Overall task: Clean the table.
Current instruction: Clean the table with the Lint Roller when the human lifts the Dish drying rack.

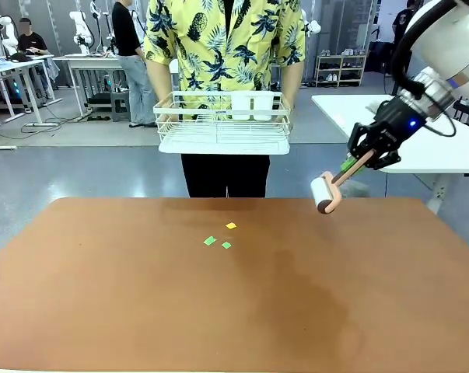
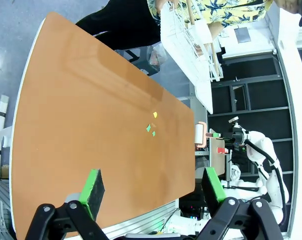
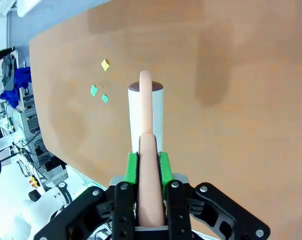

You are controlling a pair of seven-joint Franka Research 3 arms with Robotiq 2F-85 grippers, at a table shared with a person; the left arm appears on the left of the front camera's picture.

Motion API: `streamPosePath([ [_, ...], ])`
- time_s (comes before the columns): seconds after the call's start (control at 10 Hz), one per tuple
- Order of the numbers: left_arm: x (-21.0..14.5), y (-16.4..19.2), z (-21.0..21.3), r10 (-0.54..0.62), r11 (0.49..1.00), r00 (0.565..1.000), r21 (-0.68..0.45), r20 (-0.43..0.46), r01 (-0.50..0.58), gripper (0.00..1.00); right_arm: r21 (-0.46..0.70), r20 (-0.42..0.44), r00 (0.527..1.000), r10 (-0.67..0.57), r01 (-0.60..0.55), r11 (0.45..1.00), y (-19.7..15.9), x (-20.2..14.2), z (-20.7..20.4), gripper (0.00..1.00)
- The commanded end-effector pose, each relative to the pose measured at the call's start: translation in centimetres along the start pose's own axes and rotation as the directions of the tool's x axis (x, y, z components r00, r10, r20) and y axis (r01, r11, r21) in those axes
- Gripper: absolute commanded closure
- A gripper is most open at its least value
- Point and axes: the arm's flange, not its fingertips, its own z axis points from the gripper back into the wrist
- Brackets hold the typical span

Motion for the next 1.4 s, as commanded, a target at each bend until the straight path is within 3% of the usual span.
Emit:
streamPosePath([
  [0.0,-0.1,0.0,0.3,-0.004,1.000,1.000,-0.009,0.003,0.004,0.00,0.037,-0.018,0.998,-0.059,0.060,0.998,0.3,0.5,-4.3,0.79],
  [0.4,-0.1,0.0,0.3,-0.004,1.000,1.000,-0.009,0.003,0.004,0.00,0.097,-0.016,0.998,-0.068,0.069,0.993,-1.0,-0.1,-9.7,0.79],
  [0.7,-0.1,0.0,0.3,-0.004,1.000,1.000,-0.009,0.003,0.004,0.00,0.171,0.046,0.997,-0.063,0.054,0.984,-2.2,-1.0,-11.8,0.79],
  [1.0,-0.1,0.0,0.3,-0.004,1.000,1.000,-0.009,0.003,0.004,0.00,0.234,0.028,0.999,-0.029,0.022,0.972,-3.5,-0.1,-14.2,0.79],
  [1.3,-0.1,0.0,0.3,-0.004,1.000,1.000,-0.009,0.003,0.004,0.00,0.221,-0.011,1.000,-0.021,0.023,0.975,-3.5,0.5,-15.8,0.79],
])
